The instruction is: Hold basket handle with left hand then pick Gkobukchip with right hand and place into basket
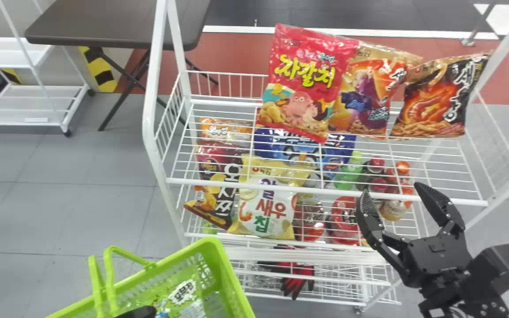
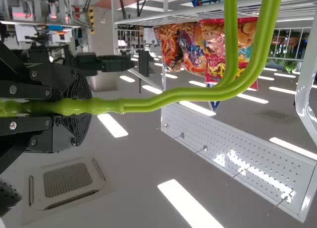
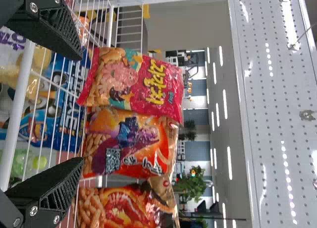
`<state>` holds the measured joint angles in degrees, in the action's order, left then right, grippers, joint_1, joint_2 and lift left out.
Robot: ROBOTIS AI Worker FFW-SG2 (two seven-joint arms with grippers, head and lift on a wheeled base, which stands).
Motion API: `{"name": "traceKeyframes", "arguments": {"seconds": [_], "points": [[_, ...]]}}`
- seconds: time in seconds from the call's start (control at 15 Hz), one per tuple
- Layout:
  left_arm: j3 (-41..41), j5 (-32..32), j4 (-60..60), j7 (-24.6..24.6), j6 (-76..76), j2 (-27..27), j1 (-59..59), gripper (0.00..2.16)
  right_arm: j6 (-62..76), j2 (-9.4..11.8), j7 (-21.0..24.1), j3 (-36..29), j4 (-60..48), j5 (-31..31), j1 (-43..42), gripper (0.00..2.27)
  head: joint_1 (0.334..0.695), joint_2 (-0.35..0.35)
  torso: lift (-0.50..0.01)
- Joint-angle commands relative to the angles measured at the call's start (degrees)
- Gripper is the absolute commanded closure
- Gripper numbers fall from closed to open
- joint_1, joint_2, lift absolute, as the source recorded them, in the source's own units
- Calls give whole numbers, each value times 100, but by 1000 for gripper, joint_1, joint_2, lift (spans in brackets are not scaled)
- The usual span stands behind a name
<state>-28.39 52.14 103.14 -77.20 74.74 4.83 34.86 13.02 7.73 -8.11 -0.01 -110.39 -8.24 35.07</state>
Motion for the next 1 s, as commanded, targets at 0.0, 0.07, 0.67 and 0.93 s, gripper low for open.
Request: {"name": "traceKeyframes", "arguments": {"seconds": [0.0,0.07,0.67,0.93], "points": [[0,6,-30,-5,-7,0,-5,2148,178,0,-6,-184,106,-134,53,83,695,-48,0],[0,6,-48,-5,-25,0,-5,2148,178,0,-6,-192,106,-152,70,83,695,-76,0],[9,-2,-83,3,-25,0,-32,2148,178,-26,-15,-175,141,-178,70,83,695,-100,0],[9,-11,-74,12,-25,9,-32,2148,178,-17,-94,-184,194,-310,53,83,695,-98,0]]}}
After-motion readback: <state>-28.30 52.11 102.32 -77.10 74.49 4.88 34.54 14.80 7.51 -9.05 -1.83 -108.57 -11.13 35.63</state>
